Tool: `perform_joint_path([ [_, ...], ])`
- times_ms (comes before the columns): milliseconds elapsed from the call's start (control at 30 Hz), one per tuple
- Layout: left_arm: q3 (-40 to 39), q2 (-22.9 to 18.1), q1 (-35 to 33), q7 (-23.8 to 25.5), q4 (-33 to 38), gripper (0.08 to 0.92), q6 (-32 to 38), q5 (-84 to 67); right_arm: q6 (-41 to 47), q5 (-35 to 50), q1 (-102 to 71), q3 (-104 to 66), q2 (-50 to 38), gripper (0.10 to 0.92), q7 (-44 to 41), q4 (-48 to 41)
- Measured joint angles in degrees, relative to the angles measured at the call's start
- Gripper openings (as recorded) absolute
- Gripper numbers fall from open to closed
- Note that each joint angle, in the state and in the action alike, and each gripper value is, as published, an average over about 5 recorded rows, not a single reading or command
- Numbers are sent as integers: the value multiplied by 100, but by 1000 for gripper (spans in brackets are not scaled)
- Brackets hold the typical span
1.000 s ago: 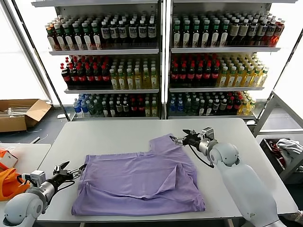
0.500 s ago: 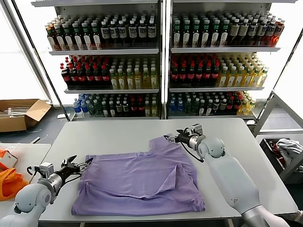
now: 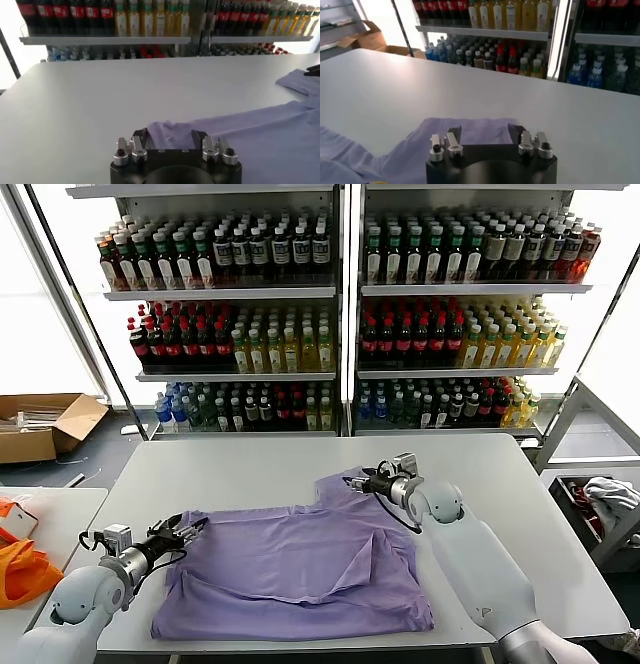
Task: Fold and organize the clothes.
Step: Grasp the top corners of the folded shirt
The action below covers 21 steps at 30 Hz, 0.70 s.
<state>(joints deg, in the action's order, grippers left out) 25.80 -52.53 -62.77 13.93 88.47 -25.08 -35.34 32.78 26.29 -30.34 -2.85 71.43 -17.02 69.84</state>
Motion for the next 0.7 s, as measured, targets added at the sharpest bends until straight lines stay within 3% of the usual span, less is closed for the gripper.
perform_joint_path([
  [267, -145, 75, 110, 96, -59, 280, 27, -17, 15, 170, -172, -86, -84, 264, 0, 253],
  [467, -152, 136, 81, 106, 86, 121, 1, -54, 18, 344, -360, -216, -192, 135, 31, 569],
  [567, -156, 164, 56, 114, 225, 92, -7, -76, 5, 367, -393, -245, -218, 131, 76, 657],
  [700, -199, 174, 75, 118, 314, 88, 0, -79, -40, 283, -371, -252, -194, 231, 186, 650],
])
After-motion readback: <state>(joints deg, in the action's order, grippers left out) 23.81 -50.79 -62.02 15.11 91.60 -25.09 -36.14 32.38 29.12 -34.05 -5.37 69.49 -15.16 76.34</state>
